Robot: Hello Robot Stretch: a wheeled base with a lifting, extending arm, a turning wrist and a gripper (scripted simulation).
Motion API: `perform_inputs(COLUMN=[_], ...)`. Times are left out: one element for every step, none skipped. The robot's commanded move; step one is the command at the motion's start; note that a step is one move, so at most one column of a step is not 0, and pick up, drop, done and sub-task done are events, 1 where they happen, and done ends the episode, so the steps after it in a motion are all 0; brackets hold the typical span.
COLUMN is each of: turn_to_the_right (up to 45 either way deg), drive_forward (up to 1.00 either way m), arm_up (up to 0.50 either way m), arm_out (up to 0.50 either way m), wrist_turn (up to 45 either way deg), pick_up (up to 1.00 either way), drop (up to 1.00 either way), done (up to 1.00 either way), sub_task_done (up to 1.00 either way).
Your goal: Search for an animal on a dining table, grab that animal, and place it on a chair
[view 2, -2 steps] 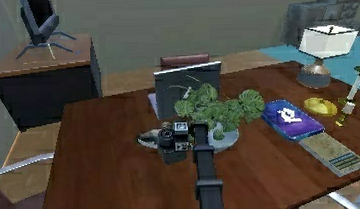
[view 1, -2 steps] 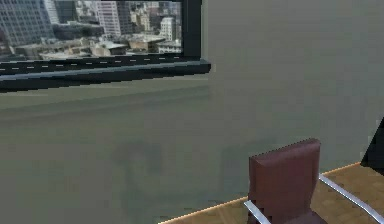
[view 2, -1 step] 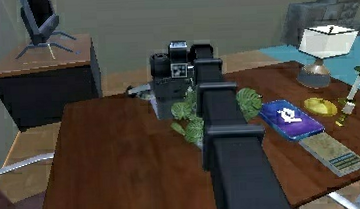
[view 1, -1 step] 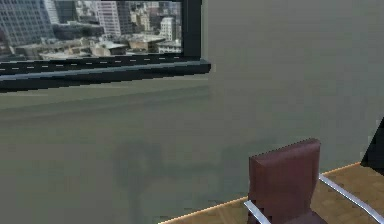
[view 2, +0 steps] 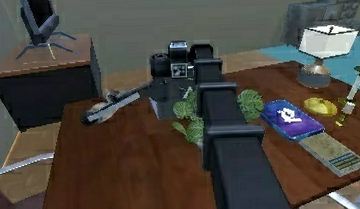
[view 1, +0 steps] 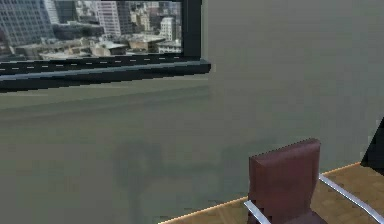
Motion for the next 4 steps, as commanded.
perform_inputs(turn_to_the_right=[0.0,0.0,0.0,-45.0], drive_forward=[0.00,0.00,0.00,0.00], arm_up=[0.00,0.00,0.00,0.00], arm_out=[0.00,0.00,-0.28,0.00], wrist_turn=[-45.0,-18.0,0.0,0.0], pick_up=[0.00,0.00,0.00,0.00], drop=[0.00,0.00,0.00,0.00], done=[0.00,0.00,0.00,0.00], sub_task_done=[0.00,0.00,0.00,0.00])
